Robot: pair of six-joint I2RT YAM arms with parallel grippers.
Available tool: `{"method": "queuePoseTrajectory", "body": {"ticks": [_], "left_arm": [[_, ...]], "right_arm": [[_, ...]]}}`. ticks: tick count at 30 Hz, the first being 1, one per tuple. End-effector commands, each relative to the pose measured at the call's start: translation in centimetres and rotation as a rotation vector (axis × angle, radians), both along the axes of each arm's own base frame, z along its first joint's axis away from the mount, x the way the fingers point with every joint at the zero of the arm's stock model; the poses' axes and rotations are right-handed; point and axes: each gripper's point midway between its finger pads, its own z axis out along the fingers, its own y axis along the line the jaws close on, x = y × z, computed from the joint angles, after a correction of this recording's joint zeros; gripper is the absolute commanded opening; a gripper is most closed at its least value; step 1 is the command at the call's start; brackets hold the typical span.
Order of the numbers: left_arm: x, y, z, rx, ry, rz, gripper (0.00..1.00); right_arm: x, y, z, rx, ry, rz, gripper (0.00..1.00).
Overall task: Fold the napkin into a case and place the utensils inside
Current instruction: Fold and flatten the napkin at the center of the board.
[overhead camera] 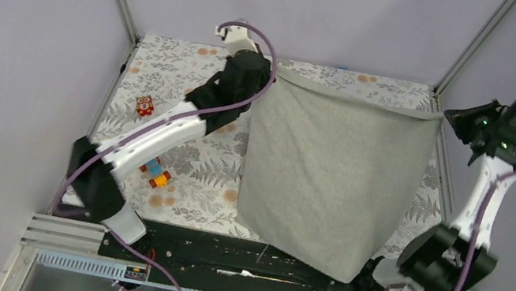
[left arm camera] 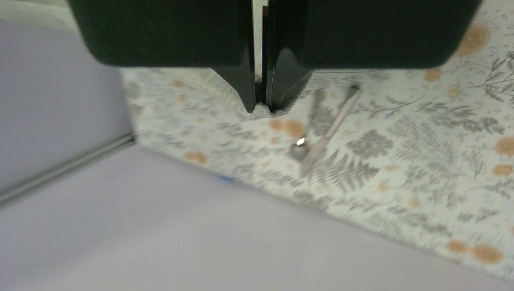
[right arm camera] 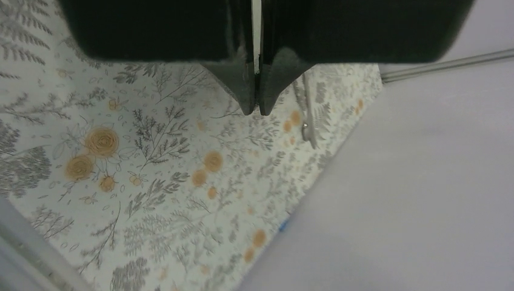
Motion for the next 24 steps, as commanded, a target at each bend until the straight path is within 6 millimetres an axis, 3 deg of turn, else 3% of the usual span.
{"method": "queuePoseTrajectory", "body": {"ticks": [1, 4, 6, 11, 15, 19, 24], "left_arm": [[6.4, 0.7, -4.6, -0.025, 0.034, 0.043, 0.00], [10.8, -0.1, -9.4, 0.016, 0.108, 0.006, 0.00], [12.8, -0.9, -12.2, 0.040, 0.150, -0.050, 0.00], [15.4, -2.3, -17.0, 0.046, 0.227, -0.143, 0.00], [14.9, -3.3, -19.1, 0.021, 0.275, -0.204, 0.00], [13.5, -3.9, -19.4, -0.040, 0.306, -0.244, 0.00], [10.0, -4.4, -20.2, -0.093, 0.410, -0.297, 0.00]], "right_arm": [[7.8, -1.3, -3.3, -0.055, -0.039, 0.041, 0.00], [12.5, -2.7, -9.1, -0.015, 0.068, 0.062, 0.00], [15.1, -2.6, -12.6, 0.034, 0.116, 0.112, 0.00], [18.7, -1.6, -18.5, 0.092, 0.205, 0.195, 0.00], [18.9, -1.4, -19.4, 0.090, 0.235, 0.222, 0.00], [18.0, -1.0, -19.4, 0.081, 0.260, 0.243, 0.00], [15.0, -0.2, -19.0, 0.079, 0.319, 0.243, 0.00]]}}
